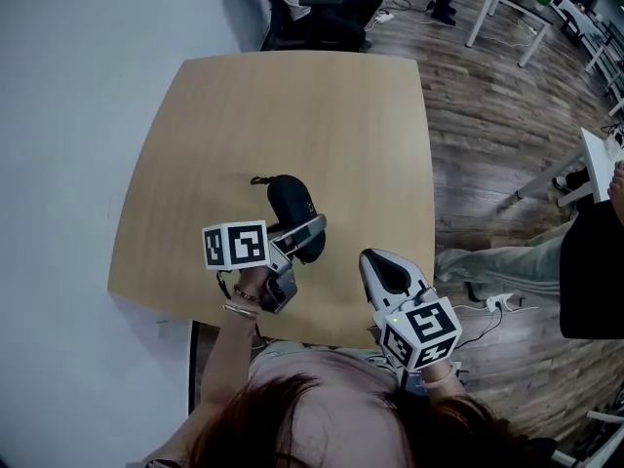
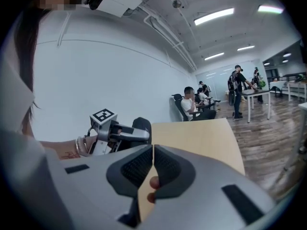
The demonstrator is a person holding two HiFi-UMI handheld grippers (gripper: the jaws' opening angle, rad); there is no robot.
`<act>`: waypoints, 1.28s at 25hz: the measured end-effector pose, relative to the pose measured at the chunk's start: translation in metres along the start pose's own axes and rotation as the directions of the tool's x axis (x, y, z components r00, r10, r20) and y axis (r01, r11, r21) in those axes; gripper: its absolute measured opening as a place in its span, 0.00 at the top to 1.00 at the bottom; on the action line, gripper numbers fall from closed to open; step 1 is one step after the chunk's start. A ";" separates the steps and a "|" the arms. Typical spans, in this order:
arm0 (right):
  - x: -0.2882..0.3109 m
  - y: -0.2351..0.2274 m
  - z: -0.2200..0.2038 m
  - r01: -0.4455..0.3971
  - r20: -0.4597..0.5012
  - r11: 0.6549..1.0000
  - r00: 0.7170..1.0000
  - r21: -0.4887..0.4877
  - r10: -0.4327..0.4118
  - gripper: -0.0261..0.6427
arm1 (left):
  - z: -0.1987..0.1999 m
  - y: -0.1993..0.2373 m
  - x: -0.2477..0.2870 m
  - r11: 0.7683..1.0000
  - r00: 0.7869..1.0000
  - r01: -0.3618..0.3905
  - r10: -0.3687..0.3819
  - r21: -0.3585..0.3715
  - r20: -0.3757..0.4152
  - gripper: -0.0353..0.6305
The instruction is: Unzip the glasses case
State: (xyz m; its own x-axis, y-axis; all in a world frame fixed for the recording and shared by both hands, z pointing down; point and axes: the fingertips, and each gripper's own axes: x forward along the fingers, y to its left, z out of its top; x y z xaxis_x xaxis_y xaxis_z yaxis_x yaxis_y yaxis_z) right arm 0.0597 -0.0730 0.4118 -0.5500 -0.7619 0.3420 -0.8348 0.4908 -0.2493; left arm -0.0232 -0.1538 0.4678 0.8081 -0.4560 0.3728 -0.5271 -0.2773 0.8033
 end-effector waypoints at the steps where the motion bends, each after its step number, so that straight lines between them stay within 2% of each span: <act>1: 0.000 0.002 0.002 -0.003 0.005 1.000 1.000 -0.003 0.003 0.94 | 0.008 -0.011 -0.004 0.999 0.999 0.026 -0.027 0.019 0.031 0.51; 4: 0.000 0.007 0.008 -0.013 0.019 1.000 1.000 -0.011 0.014 0.94 | 0.031 -0.044 -0.016 0.992 0.987 0.105 -0.113 0.071 0.117 0.51; 7: -0.002 0.015 0.015 -0.033 0.039 0.999 0.999 -0.013 0.033 0.94 | 0.047 -0.072 -0.031 0.980 0.962 0.170 -0.188 0.106 0.197 0.51; 12: -0.004 0.029 0.030 -0.086 0.072 0.996 0.994 -0.024 0.088 0.94 | 0.068 -0.108 -0.053 0.949 0.903 0.270 -0.308 0.161 0.301 0.51; 16: -0.003 0.041 0.036 -0.122 0.083 0.992 0.989 -0.041 0.125 0.93 | 0.076 -0.125 -0.066 0.927 0.860 0.310 -0.368 0.210 0.354 0.51; 19: -0.004 0.054 0.041 -0.166 0.089 0.985 0.982 -0.045 0.169 0.88 | 0.079 -0.137 -0.078 0.901 0.809 0.355 -0.429 0.247 0.402 0.51; 21: -0.005 0.061 0.045 -0.190 0.101 0.981 0.976 -0.045 0.194 0.86 | 0.081 -0.145 -0.086 0.881 0.768 0.402 -0.474 0.251 0.431 0.51; 23: -0.006 0.068 0.049 -0.209 0.117 0.977 0.970 -0.044 0.213 0.85 | 0.082 -0.149 -0.091 0.864 0.737 0.440 -0.504 0.246 0.450 0.51; 25: -0.006 0.076 0.052 -0.235 0.133 0.971 0.962 -0.043 0.239 0.85 | 0.080 -0.152 -0.094 0.855 0.724 0.458 -0.518 0.245 0.456 0.51; 32: -0.003 0.100 0.062 -0.297 0.155 0.954 0.941 -0.047 0.300 0.85 | 0.075 -0.157 -0.095 0.836 0.709 0.493 -0.546 0.241 0.447 0.51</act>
State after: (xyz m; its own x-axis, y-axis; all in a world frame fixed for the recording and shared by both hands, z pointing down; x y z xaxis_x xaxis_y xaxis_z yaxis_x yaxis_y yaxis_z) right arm -0.0207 -0.0476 0.3300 -0.7649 -0.6353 0.1064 -0.6343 0.7139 -0.2967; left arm -0.0365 -0.1308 0.2710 0.7430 -0.5494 -0.3822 -0.1058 -0.6603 0.7435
